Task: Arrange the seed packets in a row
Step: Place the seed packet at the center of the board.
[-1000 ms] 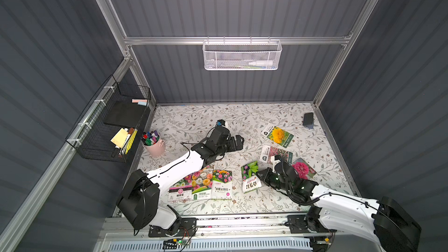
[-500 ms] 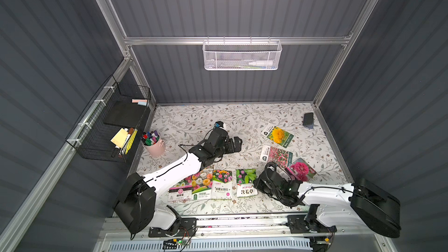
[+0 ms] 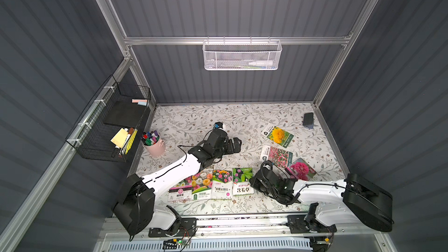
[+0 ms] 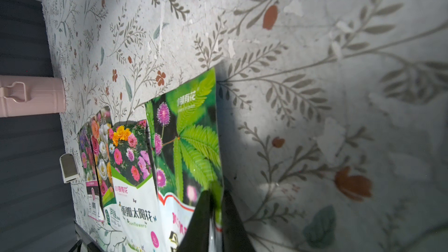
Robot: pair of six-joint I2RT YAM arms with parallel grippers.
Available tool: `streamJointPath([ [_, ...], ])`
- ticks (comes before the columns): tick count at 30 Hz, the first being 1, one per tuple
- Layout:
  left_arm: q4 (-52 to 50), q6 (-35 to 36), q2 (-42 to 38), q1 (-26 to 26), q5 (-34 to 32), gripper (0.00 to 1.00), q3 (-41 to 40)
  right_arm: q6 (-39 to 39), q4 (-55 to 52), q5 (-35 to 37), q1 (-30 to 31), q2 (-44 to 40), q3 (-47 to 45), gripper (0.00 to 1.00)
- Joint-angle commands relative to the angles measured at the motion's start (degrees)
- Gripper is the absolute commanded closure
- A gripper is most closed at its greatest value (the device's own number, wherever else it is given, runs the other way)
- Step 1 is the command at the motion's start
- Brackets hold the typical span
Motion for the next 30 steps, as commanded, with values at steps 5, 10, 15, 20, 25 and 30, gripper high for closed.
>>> streamJointPath([
  [5, -0.6, 0.9, -1.6, 0.1, -0.9, 0.00, -1.0, 1.4, -1.6, 1.3, 0.5, -0.5, 0.7, 0.66],
  [10, -0.4, 0.7, -1.6, 0.2, -0.5, 0.01, -1.0, 2.1, -4.3, 2.9, 0.5, -1.5, 0.8, 0.35],
  [15, -0.6, 0.9, -0.6, 0.2, 0.5, 0.00, -0.5, 0.3, -12.1, 7.9, 0.3, -7.5, 1.5, 0.08],
  [20, -1.3, 2.3, 5.6, 0.2, 7.9, 0.01, 4.9, -6.8, -22.7, 14.2, -4.5, -21.8, 0.7, 0.01],
  [25, -1.7, 2.7, 15.8, 0.1, 16.2, 0.01, 13.5, -15.0, -33.9, 2.2, -24.7, -34.0, 0.8, 0.01],
  [30, 2.8, -0.2, 24.1, -1.8, 23.6, 0.00, 19.2, -18.9, -45.1, -4.6, -41.3, -34.6, 3.6, 0.01],
])
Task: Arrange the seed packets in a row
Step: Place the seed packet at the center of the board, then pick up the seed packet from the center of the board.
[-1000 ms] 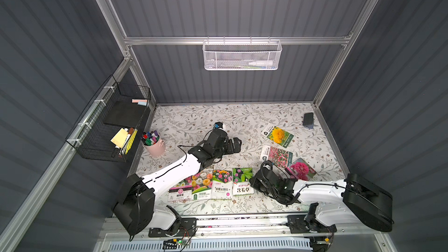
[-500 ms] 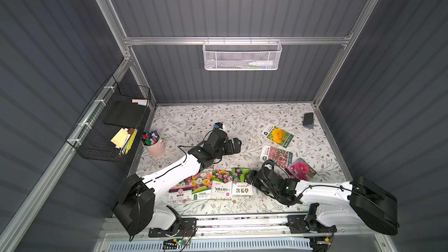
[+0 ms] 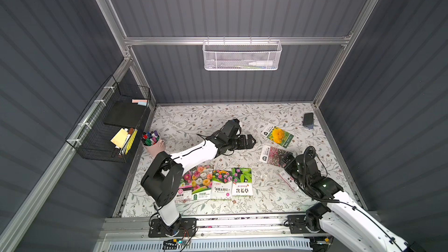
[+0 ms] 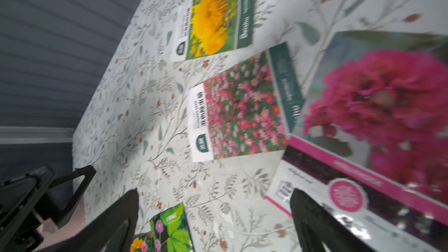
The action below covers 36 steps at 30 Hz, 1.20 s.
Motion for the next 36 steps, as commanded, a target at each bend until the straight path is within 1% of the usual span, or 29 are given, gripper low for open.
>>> streamJointPath([
  [1, 3.5, -1.1, 4.1, -2.5, 8.1, 0.01, 3.5, -4.0, -12.7, -6.6, -8.2, 1.8, 1.6, 0.01],
  [4, 4.7, 0.3, 7.7, -6.4, 11.3, 0.00, 6.7, -2.3, -14.5, -9.2, -14.8, 2.3, 0.0, 0.01],
  [5, 4.8, 0.9, 9.2, -7.7, 12.3, 0.01, 9.7, -1.9, -14.7, -9.5, -16.2, 1.6, -0.5, 0.01],
  [7, 5.0, 0.9, 11.8, -9.5, 13.4, 0.00, 12.4, -1.3, -15.3, -8.8, -17.6, -0.6, -1.2, 0.01],
  [9, 6.9, -0.6, 15.2, -10.8, 14.9, 0.00, 15.0, -1.8, -15.8, -7.8, -18.4, -3.6, -1.9, 0.01],
  [12, 9.4, -2.8, 20.1, -12.1, 17.5, 0.00, 19.1, -1.7, -17.9, -8.3, -21.0, -4.5, -2.4, 0.01],
  [16, 8.0, -3.1, 26.2, -13.9, 18.3, 0.00, 24.7, -1.3, -15.6, -13.7, -25.8, -2.1, -5.6, 0.01],
  [18, 7.4, -3.8, 28.9, -14.3, 18.5, 0.00, 27.0, -0.4, -13.1, -16.4, -28.1, -2.4, -7.4, 0.01],
  [22, 8.3, -4.9, 31.8, -14.8, 18.5, 0.01, 28.0, 0.4, -8.6, -19.3, -31.4, -5.3, -10.2, 0.01],
  [24, 9.3, -6.0, 32.7, -14.9, 18.0, 0.01, 27.5, 0.0, -7.2, -19.8, -32.8, -5.2, -10.3, 0.01],
  [26, 10.9, -7.9, 33.7, -15.0, 18.1, 0.01, 27.0, -0.4, -5.1, -21.0, -33.5, -2.9, -10.7, 0.01],
  [29, 14.5, -11.3, 35.3, -15.2, 18.5, 0.00, 26.1, 0.2, 2.6, -24.4, -34.3, 3.9, -11.6, 0.03],
  [33, 18.8, -16.6, 36.8, -15.1, 17.8, 0.00, 24.9, 1.5, 12.1, -30.6, -34.6, 15.2, -11.0, 0.09],
  [36, 23.3, -20.9, 38.2, -15.3, 18.4, 0.01, 24.5, 1.6, 14.6, -34.5, -34.9, 22.6, -8.0, 0.14],
])
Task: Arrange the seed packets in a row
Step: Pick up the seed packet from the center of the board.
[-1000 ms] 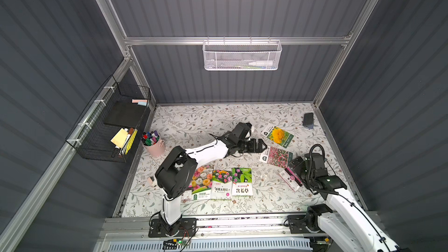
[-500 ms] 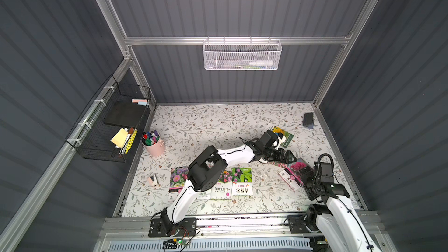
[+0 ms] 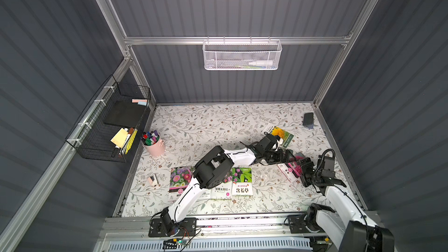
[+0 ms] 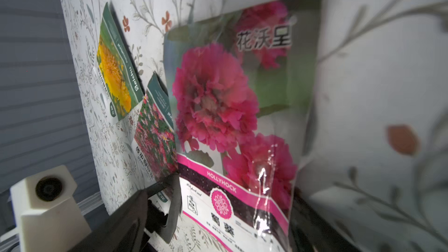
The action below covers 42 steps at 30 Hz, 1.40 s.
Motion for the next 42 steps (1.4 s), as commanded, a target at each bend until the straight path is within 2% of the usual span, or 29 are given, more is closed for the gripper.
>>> streamJointPath([
  [1, 6.1, -6.9, 3.2, -1.0, 1.6, 0.00, -1.6, 1.2, 1.0, -7.1, -0.2, 8.4, 0.4, 0.17],
  [5, 10.2, -10.6, 3.8, -1.1, 2.6, 0.03, -2.2, 2.4, 7.0, -9.0, -0.6, 12.3, 0.4, 0.27],
  [10, 10.4, -11.2, 2.2, -1.3, 3.7, 0.20, -3.2, 2.3, 7.5, -7.6, -0.9, 11.1, -0.1, 0.42],
  [16, 8.9, -8.8, -0.2, -1.2, 3.3, 0.21, -4.3, 0.4, 2.8, -5.4, -1.2, 5.0, 0.3, 0.47],
  [18, 8.6, -8.4, -0.7, -1.2, 3.2, 0.22, -4.2, -0.6, 0.7, -5.3, -1.4, 2.8, 0.6, 0.52],
  [19, 8.4, -8.1, -0.9, -1.1, 3.2, 0.23, -4.2, -1.1, 0.0, -5.3, -1.6, 1.9, 0.7, 0.55],
  [23, 5.9, -5.8, -2.9, -1.1, 3.2, 0.21, -3.9, -4.0, -2.5, -6.4, -2.1, -2.1, 1.1, 0.82],
  [27, 3.5, -2.5, -5.6, -0.7, 3.8, 0.05, -4.4, -6.7, -3.2, -8.5, -2.2, -5.1, 1.3, 1.00],
  [31, 4.4, -2.7, -8.6, 1.8, 4.3, 0.01, -5.7, -9.2, -6.7, -13.0, -2.2, -6.0, 2.8, 1.00],
  [35, 5.0, -4.0, -10.8, 4.7, 6.0, 0.01, -6.1, -11.0, -5.1, -21.7, -2.2, -7.0, 3.1, 1.00],
  [42, -3.3, 1.1, -15.1, 7.1, 10.4, 0.01, -8.3, -12.1, -5.8, -26.2, -2.2, -13.0, 5.1, 1.00],
])
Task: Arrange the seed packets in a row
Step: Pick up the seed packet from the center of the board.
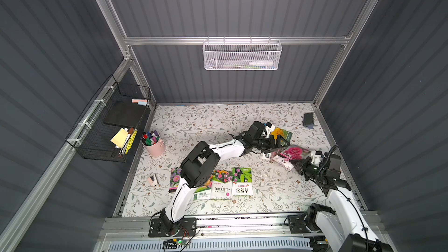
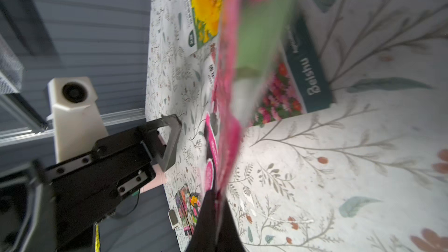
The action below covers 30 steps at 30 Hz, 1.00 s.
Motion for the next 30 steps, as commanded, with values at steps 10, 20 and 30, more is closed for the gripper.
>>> streamJointPath([
  [10, -0.5, 0.4, -8.9, 0.3, 6.2, 0.00, -9.6, 8.5, 16.7, -11.5, 0.1, -1.4, -1.1, 1.00],
  [20, 2.2, -1.6, -13.5, 1.1, 8.1, 0.00, -10.5, 9.0, 19.9, -13.5, 4.2, 2.1, 3.2, 1.00],
  [30, 14.6, -12.5, -11.7, 1.3, 8.4, 0.01, -11.7, 11.1, 23.3, -12.8, 7.2, 1.4, 3.8, 1.00],
])
